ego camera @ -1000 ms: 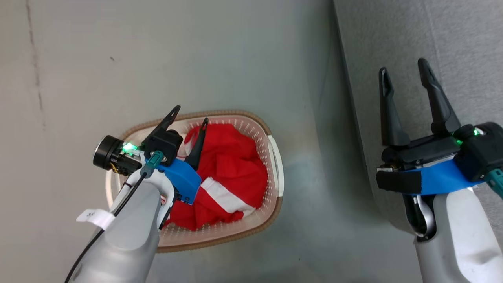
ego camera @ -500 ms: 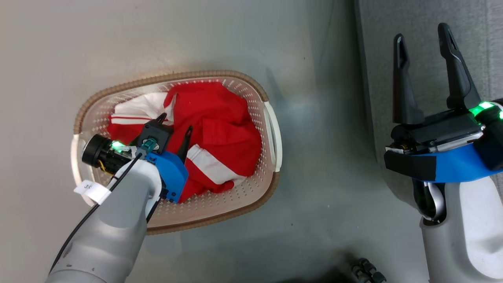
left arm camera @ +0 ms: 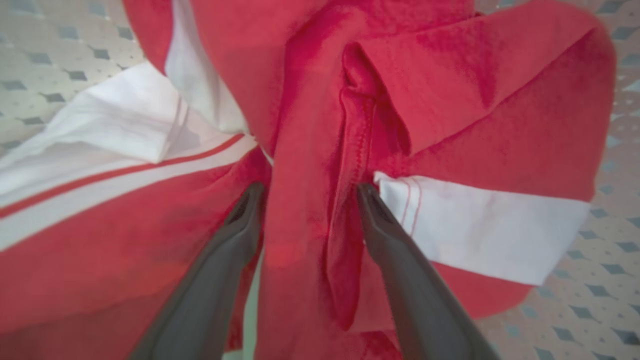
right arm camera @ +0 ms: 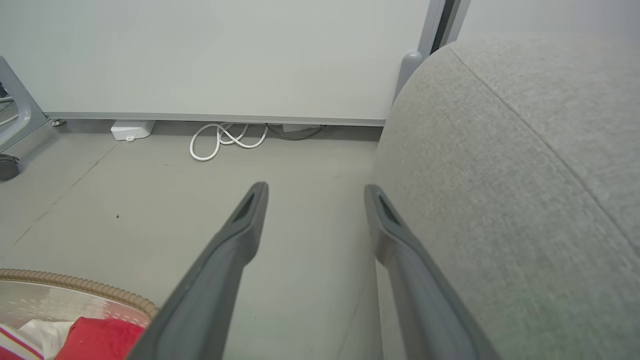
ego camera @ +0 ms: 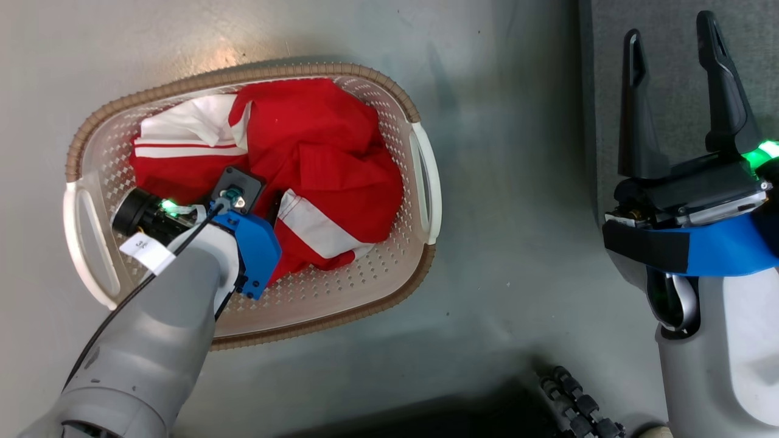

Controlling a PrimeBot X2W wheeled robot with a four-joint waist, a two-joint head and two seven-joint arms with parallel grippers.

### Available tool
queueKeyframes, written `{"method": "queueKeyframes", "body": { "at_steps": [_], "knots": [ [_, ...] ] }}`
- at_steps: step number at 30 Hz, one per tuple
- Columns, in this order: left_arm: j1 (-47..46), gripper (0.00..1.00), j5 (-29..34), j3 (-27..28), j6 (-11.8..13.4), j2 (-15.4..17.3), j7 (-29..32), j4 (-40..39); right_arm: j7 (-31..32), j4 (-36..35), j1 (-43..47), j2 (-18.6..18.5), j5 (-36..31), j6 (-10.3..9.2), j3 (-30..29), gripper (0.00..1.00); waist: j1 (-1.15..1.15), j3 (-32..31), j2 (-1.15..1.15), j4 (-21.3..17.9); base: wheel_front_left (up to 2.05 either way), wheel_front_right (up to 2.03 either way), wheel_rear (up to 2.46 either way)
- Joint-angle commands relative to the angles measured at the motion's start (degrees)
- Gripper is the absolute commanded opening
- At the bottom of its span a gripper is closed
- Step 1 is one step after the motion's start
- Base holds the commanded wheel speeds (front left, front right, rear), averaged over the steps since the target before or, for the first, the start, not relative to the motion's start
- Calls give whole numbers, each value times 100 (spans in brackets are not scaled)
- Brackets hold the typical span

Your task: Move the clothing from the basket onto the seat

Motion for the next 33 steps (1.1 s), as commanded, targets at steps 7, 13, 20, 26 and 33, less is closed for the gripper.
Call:
{"method": "queueKeyframes", "body": {
  "at_steps": [7, 13, 20, 26, 33],
  "knots": [
    [-213, 0, -373, -489, -5, 29, 459, 90, -20, -71, -132, -14, 10, 6, 1, 100, -1, 168, 0, -14, 0, 0, 0],
    [-266, 0, -580, -761, -3, -20, 368, -21, -20, -24, -100, -14, -37, 6, -15, 100, -1, 77, 0, 52, 0, 0, 0],
    [-148, 0, -968, -1075, -3, -120, -68, -188, -20, 97, -22, -14, -64, 6, 12, 100, -1, -297, 0, 216, 0, 0, 0],
    [56, 0, -1458, -1139, -4, -187, -466, -391, -21, 256, 145, -15, -103, 6, 39, 100, -1, -890, 0, 405, 0, 0, 0],
    [318, 0, -1878, -987, -4, -113, -623, -790, -20, 450, 422, -16, -163, 6, 30, 100, -1, -1748, 0, 564, 0, 0, 0]
  ]
}}
